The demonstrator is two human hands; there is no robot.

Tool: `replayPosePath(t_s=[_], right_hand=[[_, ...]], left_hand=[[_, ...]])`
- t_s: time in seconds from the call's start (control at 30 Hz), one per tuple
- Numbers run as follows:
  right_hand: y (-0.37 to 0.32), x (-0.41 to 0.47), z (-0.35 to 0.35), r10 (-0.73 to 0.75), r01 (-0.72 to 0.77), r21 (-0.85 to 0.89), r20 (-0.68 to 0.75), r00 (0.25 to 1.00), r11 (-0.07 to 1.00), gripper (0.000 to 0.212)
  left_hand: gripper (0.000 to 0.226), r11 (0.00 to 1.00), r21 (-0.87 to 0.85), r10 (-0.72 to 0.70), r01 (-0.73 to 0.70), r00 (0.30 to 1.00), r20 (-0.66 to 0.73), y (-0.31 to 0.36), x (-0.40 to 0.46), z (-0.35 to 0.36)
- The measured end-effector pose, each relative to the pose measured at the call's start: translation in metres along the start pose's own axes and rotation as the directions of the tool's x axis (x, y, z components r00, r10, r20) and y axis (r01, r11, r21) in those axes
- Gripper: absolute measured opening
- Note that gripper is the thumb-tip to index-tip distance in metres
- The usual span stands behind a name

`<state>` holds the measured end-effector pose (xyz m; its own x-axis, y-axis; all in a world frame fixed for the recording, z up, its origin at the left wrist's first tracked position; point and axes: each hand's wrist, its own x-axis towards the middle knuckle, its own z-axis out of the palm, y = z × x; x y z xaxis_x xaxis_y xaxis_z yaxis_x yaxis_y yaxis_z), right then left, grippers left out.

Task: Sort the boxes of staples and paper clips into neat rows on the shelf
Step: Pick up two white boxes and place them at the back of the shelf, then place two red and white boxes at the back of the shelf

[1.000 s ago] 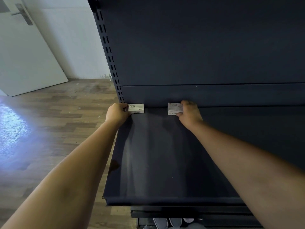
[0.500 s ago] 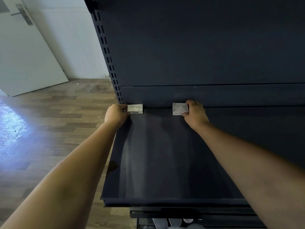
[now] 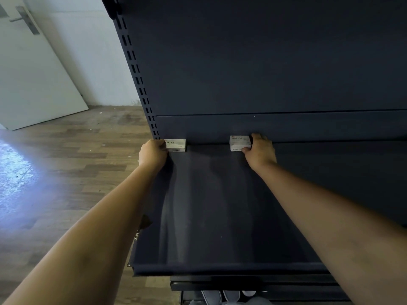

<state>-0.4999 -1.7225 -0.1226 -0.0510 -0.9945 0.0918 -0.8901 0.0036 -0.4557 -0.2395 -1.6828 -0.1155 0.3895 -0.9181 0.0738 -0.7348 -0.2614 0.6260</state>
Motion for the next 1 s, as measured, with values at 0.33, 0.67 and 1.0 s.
replayPosePath(t_s=[0.33, 0.67, 1.0], right_hand=[[0.002, -0.018, -0.004, -0.037, 0.037, 0.035, -0.006, 0.999, 0.999, 0.048], [0.029, -0.039, -0.029, -0.183, 0.175, -0.127, -0.055, 0.982, 0.976, 0.051], [0.127, -0.093, -0.084, -0.245, 0.236, -0.084, -0.112, 0.963, 0.968, 0.051]], left_hand=[[0.023, 0.997, 0.045, 0.069, -0.069, 0.998, -0.002, 0.004, -0.014, 0.004], [0.061, 0.885, 0.333, 0.269, -0.325, 0.941, 0.205, 0.049, -0.064, 0.026], [0.054, 0.822, 0.201, 0.485, -0.533, 0.840, 0.244, 0.136, -0.141, 0.081]])
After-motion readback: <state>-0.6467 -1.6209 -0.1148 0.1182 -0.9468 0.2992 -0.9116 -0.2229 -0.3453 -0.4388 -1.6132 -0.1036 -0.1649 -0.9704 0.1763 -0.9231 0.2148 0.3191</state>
